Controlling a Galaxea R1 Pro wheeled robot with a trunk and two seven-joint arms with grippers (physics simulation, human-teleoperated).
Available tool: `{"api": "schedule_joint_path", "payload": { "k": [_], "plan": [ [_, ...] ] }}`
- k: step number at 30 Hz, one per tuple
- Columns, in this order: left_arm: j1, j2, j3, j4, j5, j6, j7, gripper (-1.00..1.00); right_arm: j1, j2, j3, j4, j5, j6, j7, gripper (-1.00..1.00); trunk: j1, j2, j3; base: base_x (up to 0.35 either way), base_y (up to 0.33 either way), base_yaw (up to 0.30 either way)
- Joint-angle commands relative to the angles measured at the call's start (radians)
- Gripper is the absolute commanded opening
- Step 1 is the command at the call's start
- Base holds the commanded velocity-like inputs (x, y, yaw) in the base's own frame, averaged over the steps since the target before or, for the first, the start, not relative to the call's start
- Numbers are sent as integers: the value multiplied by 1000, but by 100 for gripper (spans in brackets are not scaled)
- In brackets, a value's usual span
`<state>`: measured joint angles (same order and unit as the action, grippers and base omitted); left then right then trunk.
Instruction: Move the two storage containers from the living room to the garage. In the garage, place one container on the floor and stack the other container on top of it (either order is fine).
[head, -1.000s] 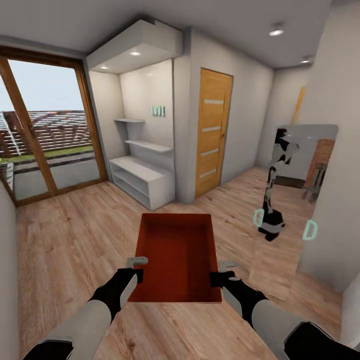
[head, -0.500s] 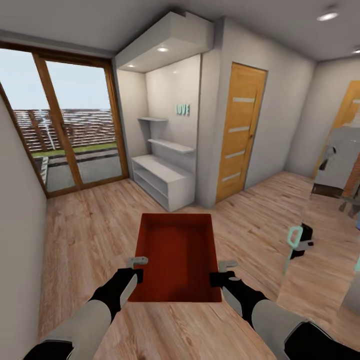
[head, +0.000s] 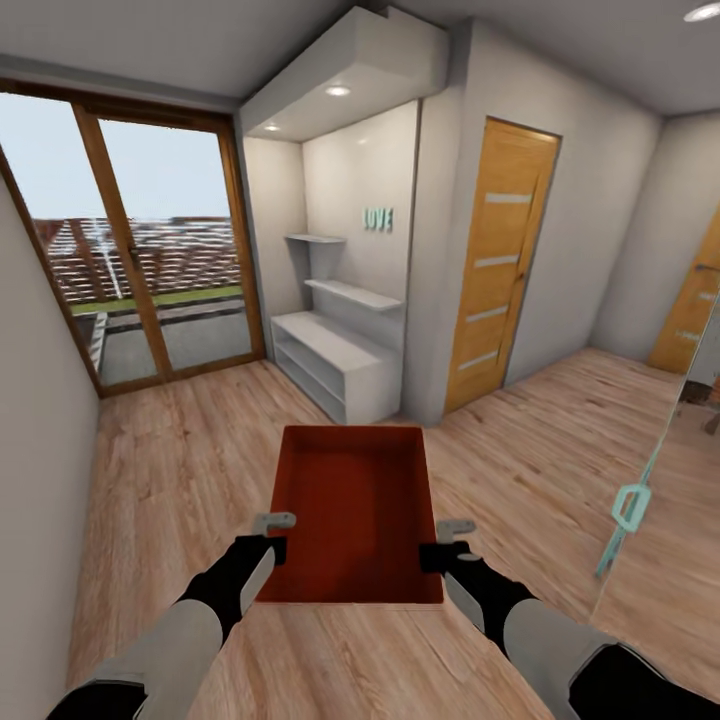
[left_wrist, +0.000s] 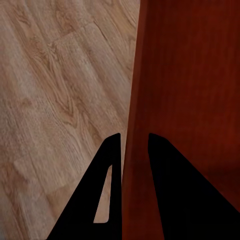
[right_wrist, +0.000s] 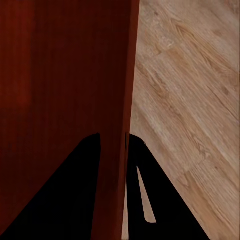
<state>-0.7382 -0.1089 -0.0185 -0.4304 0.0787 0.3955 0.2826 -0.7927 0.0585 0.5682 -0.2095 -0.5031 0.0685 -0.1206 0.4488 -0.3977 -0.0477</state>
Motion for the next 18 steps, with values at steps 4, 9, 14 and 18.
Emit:
{"api": "schedule_joint_path", "payload": {
  "k": [4,9,14,18],
  "plan": [
    [-1,17,-3,-30,18,1,6,-100,0,-17,9,52,-29,7,-5,-100,1,-2,-2,322,0,0],
    [-1,17,-3,-30,18,1,6,-100,0,-17,9,52,-29,7,-5,-100,1,-2,-2,322,0,0],
    [-1,17,-3,-30,18,1,6,-100,0,-17,9,52,-29,7,-5,-100,1,-2,-2,322,0,0],
    [-1,17,-3,-30,18,1,6,-100,0,-17,9,52,-29,7,-5,-100,1,-2,-2,322,0,0]
  ]
}}
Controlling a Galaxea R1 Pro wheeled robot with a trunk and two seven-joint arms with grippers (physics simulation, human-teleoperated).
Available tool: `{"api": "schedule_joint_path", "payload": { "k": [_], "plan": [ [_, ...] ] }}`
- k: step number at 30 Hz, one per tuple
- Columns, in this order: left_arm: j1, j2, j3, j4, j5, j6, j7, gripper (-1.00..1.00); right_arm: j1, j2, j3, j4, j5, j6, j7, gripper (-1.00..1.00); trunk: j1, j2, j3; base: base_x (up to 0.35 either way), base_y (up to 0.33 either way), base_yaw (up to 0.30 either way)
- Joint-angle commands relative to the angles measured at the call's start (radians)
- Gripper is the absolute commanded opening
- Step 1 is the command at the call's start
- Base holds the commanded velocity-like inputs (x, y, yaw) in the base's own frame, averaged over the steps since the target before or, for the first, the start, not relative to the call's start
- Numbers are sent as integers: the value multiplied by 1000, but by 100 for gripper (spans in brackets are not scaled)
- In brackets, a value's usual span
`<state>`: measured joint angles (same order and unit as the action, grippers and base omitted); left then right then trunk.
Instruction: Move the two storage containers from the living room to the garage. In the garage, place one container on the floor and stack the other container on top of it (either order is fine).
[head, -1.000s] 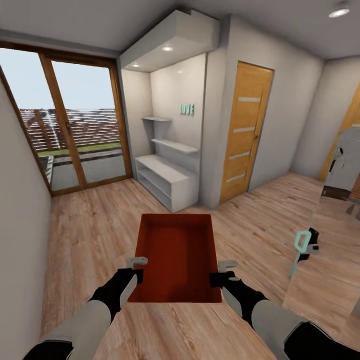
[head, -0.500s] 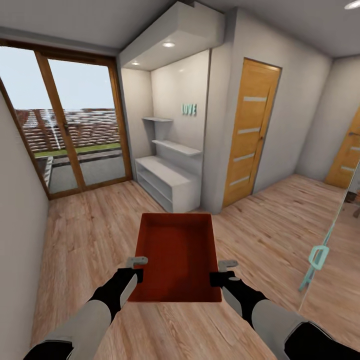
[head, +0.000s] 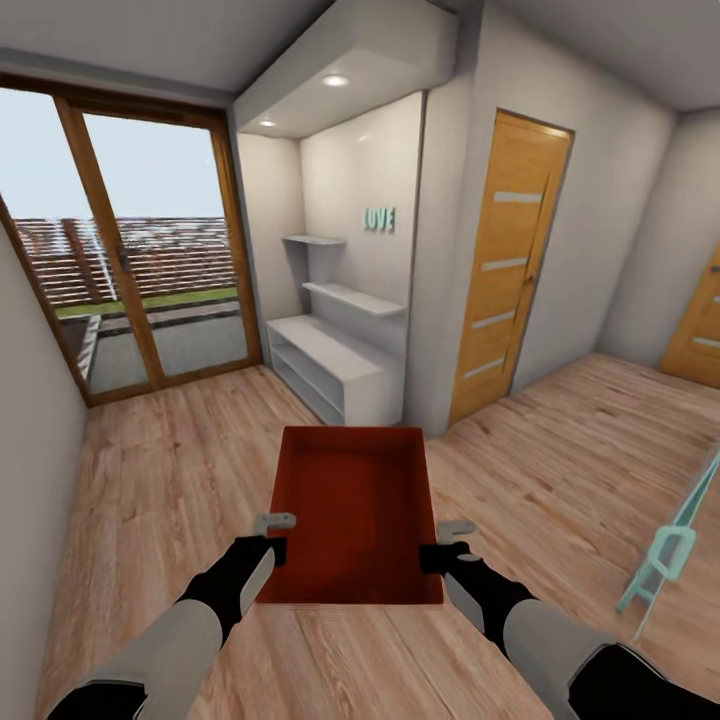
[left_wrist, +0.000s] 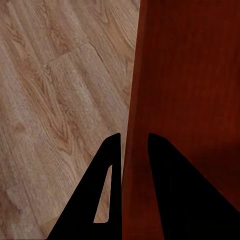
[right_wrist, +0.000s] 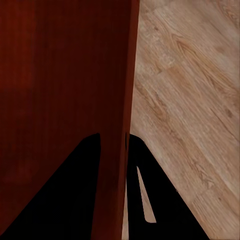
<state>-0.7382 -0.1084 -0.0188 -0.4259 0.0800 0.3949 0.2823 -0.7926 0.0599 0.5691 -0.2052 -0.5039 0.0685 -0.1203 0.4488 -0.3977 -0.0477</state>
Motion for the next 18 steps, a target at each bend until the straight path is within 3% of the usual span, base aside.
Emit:
{"api": "schedule_joint_path", "payload": {
  "k": [1,12,18],
  "plan": [
    [-1,17,-3,-34,17,1,6,-100,0,-18,8,47,-28,7,-5,-100,1,-2,-2,322,0,0],
    [-1,16,-3,-33,15,2,9,-100,0,-18,8,47,-28,7,-5,-100,1,-2,-2,322,0,-3],
    [-1,16,-3,-33,15,2,9,-100,0,-18,8,47,-28,8,-6,-100,1,-2,-2,322,0,-169]
  ]
}}
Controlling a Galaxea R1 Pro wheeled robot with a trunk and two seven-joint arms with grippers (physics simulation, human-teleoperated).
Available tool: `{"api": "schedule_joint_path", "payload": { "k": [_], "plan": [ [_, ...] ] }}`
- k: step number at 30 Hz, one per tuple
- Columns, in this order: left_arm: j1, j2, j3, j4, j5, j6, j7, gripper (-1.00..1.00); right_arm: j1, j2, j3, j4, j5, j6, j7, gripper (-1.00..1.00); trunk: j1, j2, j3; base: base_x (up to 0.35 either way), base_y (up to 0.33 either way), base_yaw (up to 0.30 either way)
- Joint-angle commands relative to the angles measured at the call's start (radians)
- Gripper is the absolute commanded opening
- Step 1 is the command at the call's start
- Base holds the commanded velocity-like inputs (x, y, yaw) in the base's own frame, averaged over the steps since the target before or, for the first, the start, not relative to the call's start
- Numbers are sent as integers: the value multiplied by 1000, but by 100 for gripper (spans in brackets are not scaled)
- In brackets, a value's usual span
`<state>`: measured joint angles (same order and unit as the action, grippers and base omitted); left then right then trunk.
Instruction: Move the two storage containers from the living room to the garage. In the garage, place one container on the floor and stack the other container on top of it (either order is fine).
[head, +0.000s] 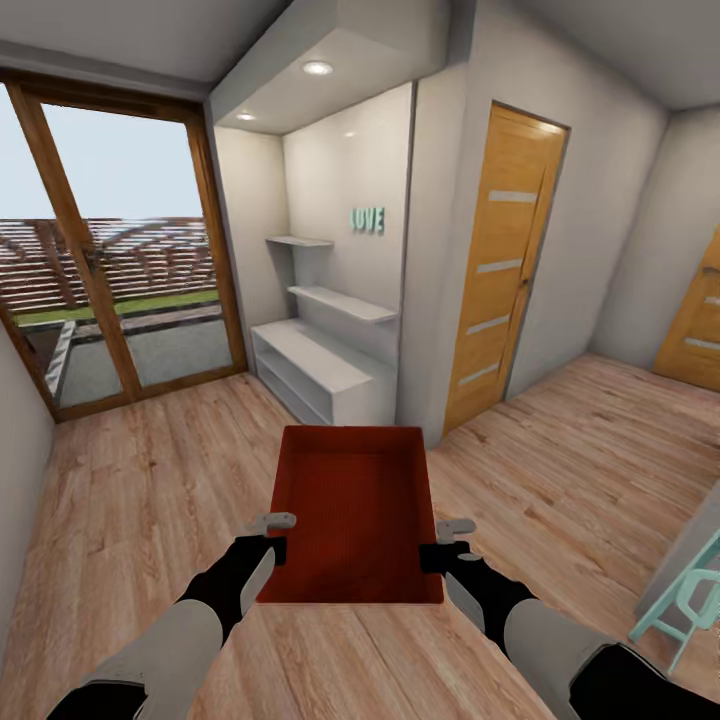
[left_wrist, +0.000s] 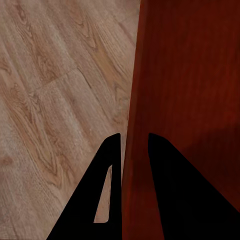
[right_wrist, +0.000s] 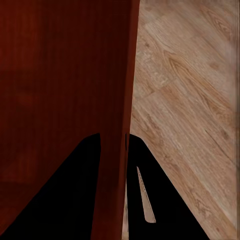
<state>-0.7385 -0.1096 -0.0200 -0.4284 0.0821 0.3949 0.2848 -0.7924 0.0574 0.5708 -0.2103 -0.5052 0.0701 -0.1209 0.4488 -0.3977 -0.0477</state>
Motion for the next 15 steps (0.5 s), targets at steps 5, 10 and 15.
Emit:
{"api": "schedule_joint_path", "payload": {
  "k": [5,10,15],
  "plan": [
    [-1,18,-1,-30,13,2,7,-100,-1,-16,6,52,-27,7,-5,-100,1,-2,-2,322,0,-241],
    [-1,18,-1,-30,13,2,7,-100,-1,-16,6,52,-27,6,-6,-100,1,-2,-2,322,0,-247],
    [-1,18,-1,-30,13,2,7,-100,-1,-16,6,52,-27,7,-6,-100,1,-2,-2,322,0,-247]
  ]
}}
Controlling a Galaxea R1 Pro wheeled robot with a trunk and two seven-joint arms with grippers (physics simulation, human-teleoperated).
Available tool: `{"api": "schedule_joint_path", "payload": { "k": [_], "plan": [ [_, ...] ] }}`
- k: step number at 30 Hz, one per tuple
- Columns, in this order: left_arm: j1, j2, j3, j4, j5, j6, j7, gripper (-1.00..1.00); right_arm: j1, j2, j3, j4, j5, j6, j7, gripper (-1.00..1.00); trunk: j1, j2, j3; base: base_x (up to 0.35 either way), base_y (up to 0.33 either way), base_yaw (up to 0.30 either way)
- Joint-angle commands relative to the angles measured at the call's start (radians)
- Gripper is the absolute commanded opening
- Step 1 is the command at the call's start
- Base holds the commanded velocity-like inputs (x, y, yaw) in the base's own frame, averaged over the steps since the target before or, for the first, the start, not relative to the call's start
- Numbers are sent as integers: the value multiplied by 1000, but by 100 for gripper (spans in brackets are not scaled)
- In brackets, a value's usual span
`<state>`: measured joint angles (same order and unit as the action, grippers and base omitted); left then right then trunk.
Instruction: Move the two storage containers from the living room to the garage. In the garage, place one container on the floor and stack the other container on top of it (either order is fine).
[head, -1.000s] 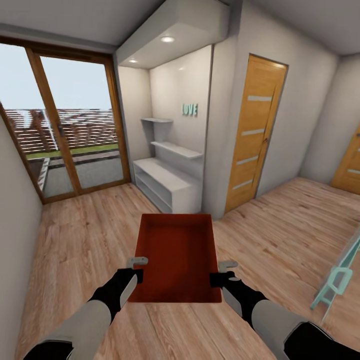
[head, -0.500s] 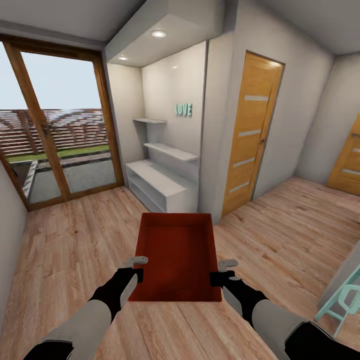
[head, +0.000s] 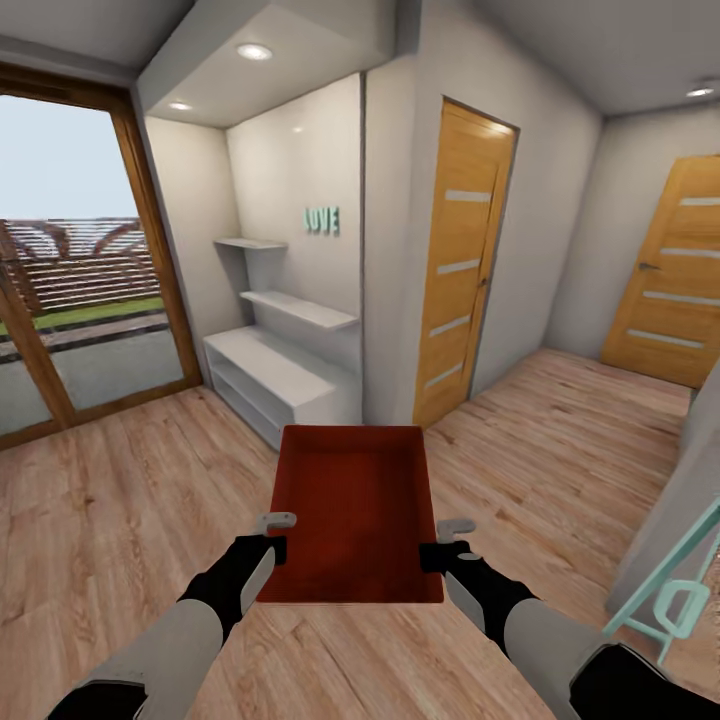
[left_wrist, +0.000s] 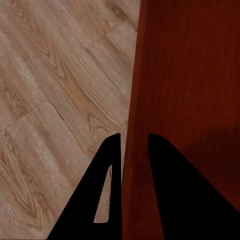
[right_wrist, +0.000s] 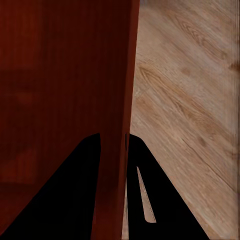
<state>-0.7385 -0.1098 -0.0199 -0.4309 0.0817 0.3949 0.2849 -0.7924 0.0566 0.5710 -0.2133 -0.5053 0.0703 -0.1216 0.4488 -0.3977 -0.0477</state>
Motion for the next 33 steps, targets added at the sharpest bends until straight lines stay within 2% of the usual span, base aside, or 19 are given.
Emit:
{"api": "schedule_joint_path", "payload": {
  "k": [1,12,29,33],
  "plan": [
    [-1,18,-2,-28,13,2,7,-100,-1,-15,6,55,-27,6,-5,-100,1,-2,-2,322,0,-247],
    [-1,18,-2,-28,13,2,7,-100,-1,-15,6,55,-28,6,-5,-100,1,-2,-2,322,0,-222],
    [-1,18,-2,-28,13,2,7,-100,-1,-15,6,55,-28,5,-4,-100,1,-2,-2,322,0,-13],
    [-1,18,-2,-28,13,2,7,-100,-1,-15,6,55,-28,6,-6,-100,1,-2,-2,322,0,-141]
  ]
}}
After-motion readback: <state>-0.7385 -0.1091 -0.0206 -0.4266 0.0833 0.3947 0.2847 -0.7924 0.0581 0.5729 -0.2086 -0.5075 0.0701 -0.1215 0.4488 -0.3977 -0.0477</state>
